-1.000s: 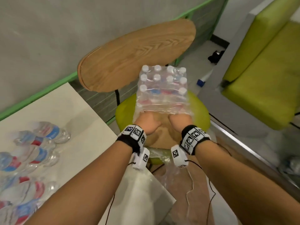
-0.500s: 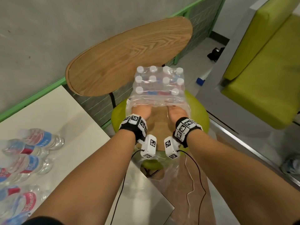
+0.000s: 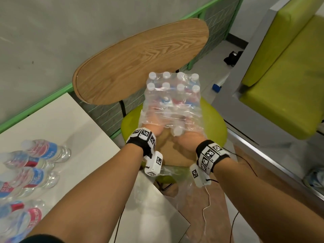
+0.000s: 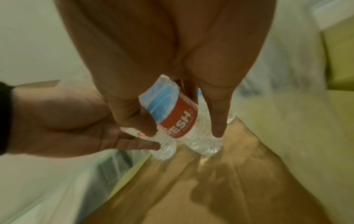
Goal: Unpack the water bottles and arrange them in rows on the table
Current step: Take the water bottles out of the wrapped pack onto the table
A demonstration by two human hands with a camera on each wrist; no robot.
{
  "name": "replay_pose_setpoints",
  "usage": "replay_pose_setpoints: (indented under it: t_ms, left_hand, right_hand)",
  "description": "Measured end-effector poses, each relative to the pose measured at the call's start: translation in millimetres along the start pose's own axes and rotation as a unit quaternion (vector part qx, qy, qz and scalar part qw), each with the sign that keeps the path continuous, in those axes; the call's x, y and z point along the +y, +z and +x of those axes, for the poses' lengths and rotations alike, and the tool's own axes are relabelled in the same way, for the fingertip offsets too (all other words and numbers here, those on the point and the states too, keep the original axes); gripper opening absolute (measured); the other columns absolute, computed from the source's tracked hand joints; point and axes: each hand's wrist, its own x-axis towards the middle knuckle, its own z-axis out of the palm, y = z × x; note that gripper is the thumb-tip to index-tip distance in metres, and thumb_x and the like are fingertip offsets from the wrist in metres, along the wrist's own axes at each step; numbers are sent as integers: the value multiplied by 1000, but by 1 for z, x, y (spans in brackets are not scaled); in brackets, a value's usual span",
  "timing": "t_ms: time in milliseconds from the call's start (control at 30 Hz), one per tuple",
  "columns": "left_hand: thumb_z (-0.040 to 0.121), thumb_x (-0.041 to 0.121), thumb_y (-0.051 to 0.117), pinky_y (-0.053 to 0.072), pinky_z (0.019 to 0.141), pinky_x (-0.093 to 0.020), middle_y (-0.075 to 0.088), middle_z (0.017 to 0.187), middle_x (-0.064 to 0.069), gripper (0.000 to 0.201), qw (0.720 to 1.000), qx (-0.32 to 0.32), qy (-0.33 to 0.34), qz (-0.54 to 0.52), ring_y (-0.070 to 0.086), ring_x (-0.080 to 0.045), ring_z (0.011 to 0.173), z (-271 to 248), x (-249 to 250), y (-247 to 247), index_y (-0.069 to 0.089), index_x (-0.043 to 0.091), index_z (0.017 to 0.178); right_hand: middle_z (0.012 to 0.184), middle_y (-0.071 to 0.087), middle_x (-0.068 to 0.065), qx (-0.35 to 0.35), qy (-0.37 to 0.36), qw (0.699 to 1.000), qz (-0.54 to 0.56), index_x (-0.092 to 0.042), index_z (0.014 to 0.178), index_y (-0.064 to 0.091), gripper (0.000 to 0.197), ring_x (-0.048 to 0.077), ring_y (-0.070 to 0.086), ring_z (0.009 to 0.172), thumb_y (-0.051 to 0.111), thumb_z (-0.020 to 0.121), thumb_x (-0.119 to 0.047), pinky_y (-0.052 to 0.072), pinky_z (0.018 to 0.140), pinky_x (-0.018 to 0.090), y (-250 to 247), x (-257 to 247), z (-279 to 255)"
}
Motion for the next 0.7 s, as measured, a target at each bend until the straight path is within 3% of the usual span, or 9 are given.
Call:
replay_pose_setpoints:
  t_ms: [67, 133, 200, 267, 333, 433, 500, 633, 700]
  left_hand:
    - [100, 12, 44, 51, 90, -40, 65, 107, -15, 23, 999, 1, 44, -14, 64, -34, 103, -4, -8, 14, 65, 4, 105]
    - [93, 34, 56, 52, 78, -35, 65, 96, -1, 20, 997, 21, 63, -41, 65, -24, 90, -15, -18, 24, 63, 18, 100]
    - [80, 55, 62, 52, 74, -31, 65, 95, 5, 39, 992, 56, 60, -98, 64, -18, 84, -35, -28, 33, 56, 30, 109]
    - [76, 49, 68, 52, 80, -27, 65, 106, 6, 48, 987, 86, 73, -115, 65, -16, 93, -61, -35, 38, 52, 34, 119]
    - [71, 30, 74, 49, 94, -24, 56, 123, 7, 58, 981, 83, 115, -133, 60, -12, 107, -90, -46, 43, 50, 33, 124]
    - [65, 11, 75, 47, 96, -19, 54, 129, 14, 64, 961, 47, 157, -222, 58, -5, 111, -130, -68, 42, 55, 34, 121]
    - [64, 10, 76, 48, 94, -17, 57, 128, 19, 63, 956, 48, 155, -246, 59, 0, 111, -154, -86, 38, 60, 38, 118]
    - [62, 14, 73, 49, 93, -22, 58, 119, 15, 57, 952, 89, 158, -248, 60, -3, 107, -200, -123, 17, 64, 37, 113]
    - [63, 18, 74, 53, 85, -29, 58, 113, 13, 52, 949, 133, 148, -244, 63, -7, 99, -223, -143, 4, 64, 36, 111]
  right_hand:
    - [111, 65, 6, 32, -40, 993, -107, -16, 111, 63, 32, 23, 60, 100, 45, 95, -37, 46, 81, 32, 15, 7, -2]
    - [96, 67, -2, 66, -79, 978, -181, -24, 101, 61, 25, 17, 61, 86, 50, 87, -41, 41, 69, 25, 33, 17, -3]
    - [90, 66, -11, 114, -96, 979, -138, -30, 106, 59, 41, 8, 59, 78, 61, 69, -49, 40, 62, 18, 48, 25, -3]
    - [89, 66, -16, 133, -115, 984, -21, -30, 109, 59, 51, 1, 63, 78, 70, 59, -39, 46, 61, 12, 50, 28, -13]
    - [97, 66, -15, 161, -135, 973, 98, -29, 110, 60, 53, 3, 65, 86, 77, 60, -25, 53, 71, 16, 49, 31, -27]
    - [104, 62, -9, 152, -122, 968, 157, -27, 123, 49, 67, 9, 63, 90, 82, 65, -26, 48, 69, 12, 47, 30, -56]
    - [97, 65, -11, 141, -140, 966, 163, -31, 116, 49, 57, 9, 64, 83, 81, 69, -25, 45, 63, 11, 50, 28, -72]
    - [90, 67, -10, 81, -202, 955, 202, -29, 109, 49, 47, -3, 65, 79, 81, 74, -24, 49, 68, 16, 53, 3, -103]
    - [90, 70, -5, 52, -220, 953, 203, -29, 109, 48, 49, 2, 68, 81, 81, 74, -27, 56, 74, 28, 60, -16, -109]
